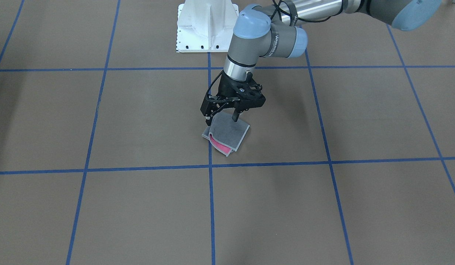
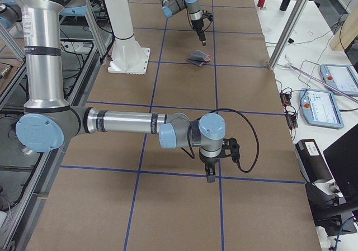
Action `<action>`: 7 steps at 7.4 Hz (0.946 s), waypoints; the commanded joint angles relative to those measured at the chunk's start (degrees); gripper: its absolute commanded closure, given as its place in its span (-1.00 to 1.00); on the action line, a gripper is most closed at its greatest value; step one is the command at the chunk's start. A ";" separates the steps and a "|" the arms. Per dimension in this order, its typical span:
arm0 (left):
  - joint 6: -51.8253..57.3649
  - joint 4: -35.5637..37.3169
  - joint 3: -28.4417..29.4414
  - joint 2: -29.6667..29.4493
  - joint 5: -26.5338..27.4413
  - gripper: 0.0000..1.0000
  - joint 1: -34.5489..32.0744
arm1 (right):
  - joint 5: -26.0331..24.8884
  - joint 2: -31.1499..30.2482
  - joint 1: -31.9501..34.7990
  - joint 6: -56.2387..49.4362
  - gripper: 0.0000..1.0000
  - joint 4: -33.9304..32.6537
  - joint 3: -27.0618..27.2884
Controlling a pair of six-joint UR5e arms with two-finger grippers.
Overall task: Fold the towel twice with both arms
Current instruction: 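Open the left gripper and raise it away from the folded towel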
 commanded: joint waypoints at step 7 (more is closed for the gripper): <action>75.75 4.77 -1.18 32.81 -30.86 -1.00 -47.40 | 0.34 -3.19 1.05 -0.12 -1.00 -0.09 1.75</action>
